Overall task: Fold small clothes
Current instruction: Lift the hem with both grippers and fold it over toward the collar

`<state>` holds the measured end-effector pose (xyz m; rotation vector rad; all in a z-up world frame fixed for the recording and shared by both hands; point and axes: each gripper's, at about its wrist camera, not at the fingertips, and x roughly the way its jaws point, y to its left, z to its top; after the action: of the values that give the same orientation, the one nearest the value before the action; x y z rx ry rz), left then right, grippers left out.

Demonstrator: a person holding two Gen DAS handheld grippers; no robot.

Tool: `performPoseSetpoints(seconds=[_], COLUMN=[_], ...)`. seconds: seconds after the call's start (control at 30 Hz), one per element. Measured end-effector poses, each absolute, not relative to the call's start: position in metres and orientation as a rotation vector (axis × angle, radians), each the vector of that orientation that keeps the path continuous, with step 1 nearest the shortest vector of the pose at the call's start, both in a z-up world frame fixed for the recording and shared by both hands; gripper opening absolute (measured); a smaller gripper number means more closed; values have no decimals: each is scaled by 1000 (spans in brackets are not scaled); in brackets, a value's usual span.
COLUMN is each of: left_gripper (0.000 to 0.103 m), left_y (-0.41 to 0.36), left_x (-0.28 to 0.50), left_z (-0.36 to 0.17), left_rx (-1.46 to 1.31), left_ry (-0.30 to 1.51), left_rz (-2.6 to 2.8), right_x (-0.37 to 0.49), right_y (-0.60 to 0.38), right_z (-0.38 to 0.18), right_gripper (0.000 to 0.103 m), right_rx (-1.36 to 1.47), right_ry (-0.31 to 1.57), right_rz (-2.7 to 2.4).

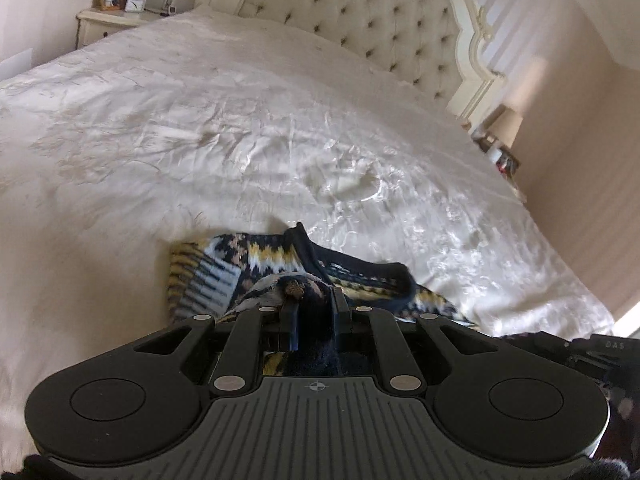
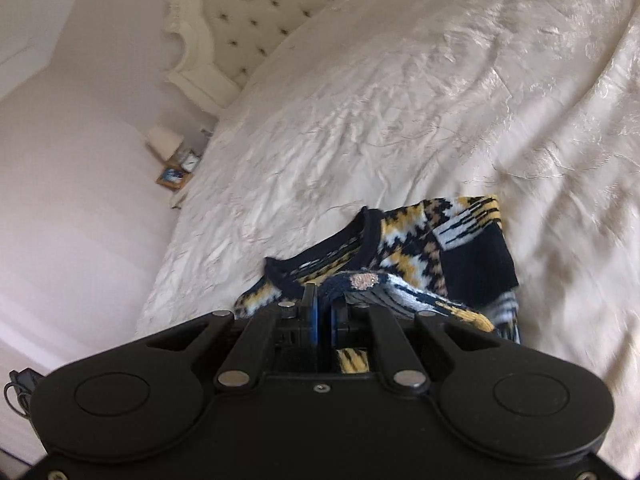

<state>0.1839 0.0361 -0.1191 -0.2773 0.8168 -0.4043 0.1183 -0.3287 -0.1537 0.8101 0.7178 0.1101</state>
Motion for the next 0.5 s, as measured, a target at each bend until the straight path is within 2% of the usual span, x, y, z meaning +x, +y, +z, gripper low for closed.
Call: performPoseSetpoints(seconds=[0.27,0.37,0.4,0.47,0.5], left_gripper=[15,16,17,19,24], left_y=[26,27,28,32,35], left_x=[240,255,260,270,275], left_z=[-158,-168,-172,-181,-184], left_rx=[-264,-283,-297,-337,-360], left_ry=[933,973,988,1023,1032], left_rz=[-383,-376,-377,-374,-376], right_x=[173,188,192,200,204], right_y=[-334,-336,-337,-339,-341], right_z=[-191,-200,-203,-208,-210], right_gripper=[13,16,21,21,21], right_rx=[819,824,829,836,842], right_ry=[820,850,858,870,873], right_rz=[30,13,5,-23,-33])
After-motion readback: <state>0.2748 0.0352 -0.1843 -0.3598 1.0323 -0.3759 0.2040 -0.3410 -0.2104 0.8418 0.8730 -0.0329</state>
